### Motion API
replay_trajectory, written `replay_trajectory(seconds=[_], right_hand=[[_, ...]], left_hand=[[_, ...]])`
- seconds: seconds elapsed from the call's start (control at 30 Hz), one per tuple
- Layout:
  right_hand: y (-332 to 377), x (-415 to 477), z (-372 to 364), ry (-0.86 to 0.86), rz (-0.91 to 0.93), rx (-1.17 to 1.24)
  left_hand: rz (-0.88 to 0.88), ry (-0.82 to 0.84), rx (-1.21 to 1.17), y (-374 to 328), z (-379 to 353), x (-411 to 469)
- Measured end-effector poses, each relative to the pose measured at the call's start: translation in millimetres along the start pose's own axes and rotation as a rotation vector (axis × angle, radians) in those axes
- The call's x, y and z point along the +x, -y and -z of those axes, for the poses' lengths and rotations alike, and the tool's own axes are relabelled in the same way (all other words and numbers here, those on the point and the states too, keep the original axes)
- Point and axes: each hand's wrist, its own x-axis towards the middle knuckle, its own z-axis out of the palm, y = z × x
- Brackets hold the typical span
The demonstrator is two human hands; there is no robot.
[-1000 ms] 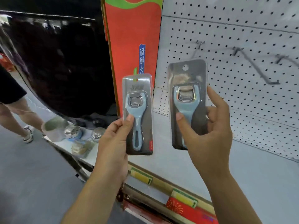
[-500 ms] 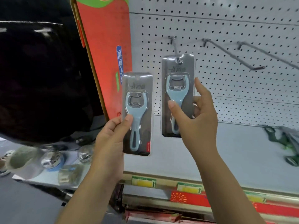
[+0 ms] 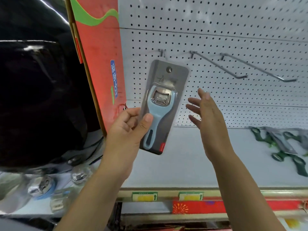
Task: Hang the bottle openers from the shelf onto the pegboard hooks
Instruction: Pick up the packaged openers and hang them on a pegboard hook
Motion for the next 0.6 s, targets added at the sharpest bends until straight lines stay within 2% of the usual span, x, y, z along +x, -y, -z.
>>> replay_trajectory(seconds=[0.2,0.47,0.6], right_hand=[[26.2,-6.3,10.7,-0.014,0.105,-0.030],[35.5,0.9,2.2,0.161,0.253,-0.163],[32.9,7.5,-5.4,0.195,0.379,-0.351]], left_hand=[[0.051,-0.001,0.011,15.0,-5.8,15.3],[0.068,-0.033,0.065,21.5,-3.1,27.6],[0.019,-0.010,0.232,21.2,0.6,44.6]])
